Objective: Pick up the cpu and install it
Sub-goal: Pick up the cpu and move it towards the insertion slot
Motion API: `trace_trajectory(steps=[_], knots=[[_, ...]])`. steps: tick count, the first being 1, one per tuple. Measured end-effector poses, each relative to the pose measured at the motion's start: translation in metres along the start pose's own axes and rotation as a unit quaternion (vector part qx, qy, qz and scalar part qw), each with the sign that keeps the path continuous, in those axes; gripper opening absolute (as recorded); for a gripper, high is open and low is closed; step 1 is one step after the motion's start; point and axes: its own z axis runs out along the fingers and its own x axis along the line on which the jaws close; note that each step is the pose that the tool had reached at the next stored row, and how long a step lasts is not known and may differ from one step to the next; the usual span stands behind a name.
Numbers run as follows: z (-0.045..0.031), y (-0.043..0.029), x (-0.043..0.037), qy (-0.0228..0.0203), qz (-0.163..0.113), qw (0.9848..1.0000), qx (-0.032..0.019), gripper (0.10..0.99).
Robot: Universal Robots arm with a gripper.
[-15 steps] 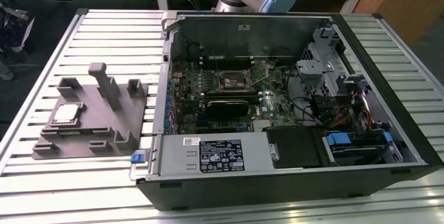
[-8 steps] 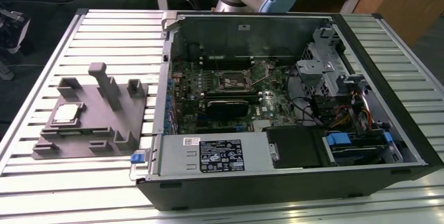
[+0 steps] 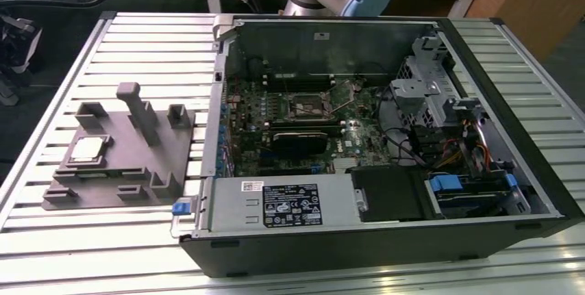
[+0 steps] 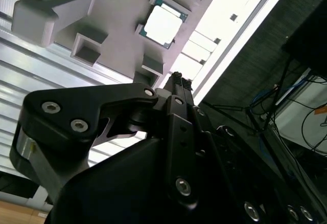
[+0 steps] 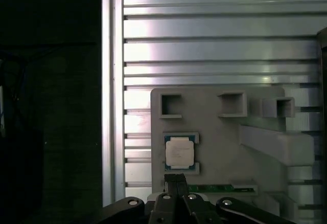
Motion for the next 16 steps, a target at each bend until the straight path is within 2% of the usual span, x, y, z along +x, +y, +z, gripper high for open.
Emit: trace_trajectory(steps=[16], knots=[[0.0159, -0.0005, -0.0051, -0.0002, -0.001, 1.0, 0.0, 0.106]])
